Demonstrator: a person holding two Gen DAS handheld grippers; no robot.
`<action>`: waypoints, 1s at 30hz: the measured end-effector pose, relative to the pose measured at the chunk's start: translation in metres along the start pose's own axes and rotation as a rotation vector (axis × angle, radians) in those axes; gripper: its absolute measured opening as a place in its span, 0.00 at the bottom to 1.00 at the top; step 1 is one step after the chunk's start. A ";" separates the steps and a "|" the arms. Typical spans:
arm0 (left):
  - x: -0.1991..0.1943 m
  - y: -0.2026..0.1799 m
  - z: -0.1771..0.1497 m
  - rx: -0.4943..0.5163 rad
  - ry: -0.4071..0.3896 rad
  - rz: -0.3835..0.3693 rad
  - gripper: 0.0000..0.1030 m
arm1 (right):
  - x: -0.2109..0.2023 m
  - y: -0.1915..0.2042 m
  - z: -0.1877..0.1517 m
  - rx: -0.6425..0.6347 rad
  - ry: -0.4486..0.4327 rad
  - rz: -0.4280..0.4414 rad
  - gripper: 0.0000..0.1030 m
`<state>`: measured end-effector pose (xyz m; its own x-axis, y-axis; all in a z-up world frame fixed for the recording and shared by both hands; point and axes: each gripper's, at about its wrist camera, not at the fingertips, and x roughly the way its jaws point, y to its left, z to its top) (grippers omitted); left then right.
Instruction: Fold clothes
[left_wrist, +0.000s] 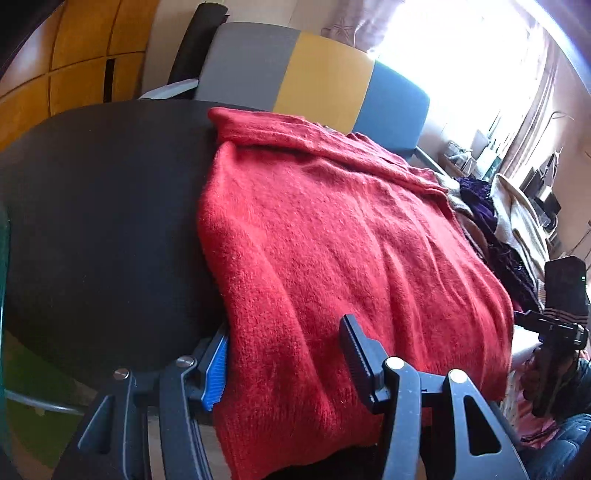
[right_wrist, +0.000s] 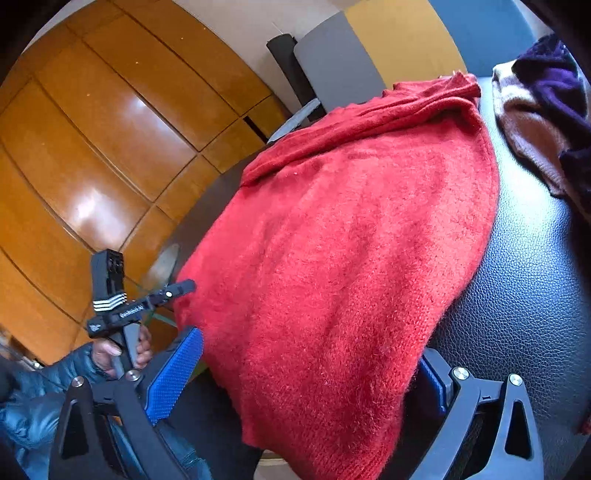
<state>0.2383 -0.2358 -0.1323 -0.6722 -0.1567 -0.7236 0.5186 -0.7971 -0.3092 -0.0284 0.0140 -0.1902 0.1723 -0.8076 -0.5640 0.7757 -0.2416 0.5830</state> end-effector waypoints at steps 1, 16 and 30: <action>0.000 0.000 -0.001 -0.003 0.002 -0.003 0.52 | 0.000 0.001 0.000 -0.012 0.007 -0.002 0.99; -0.007 0.022 -0.008 -0.079 0.128 -0.109 0.11 | -0.021 -0.009 -0.017 0.007 0.027 -0.180 0.12; -0.038 0.048 0.055 -0.315 -0.012 -0.568 0.11 | -0.043 -0.006 0.039 0.149 -0.122 0.153 0.11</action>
<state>0.2603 -0.3001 -0.0858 -0.8924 0.2306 -0.3880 0.2099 -0.5491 -0.8090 -0.0640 0.0291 -0.1469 0.1998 -0.8976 -0.3931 0.6463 -0.1808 0.7414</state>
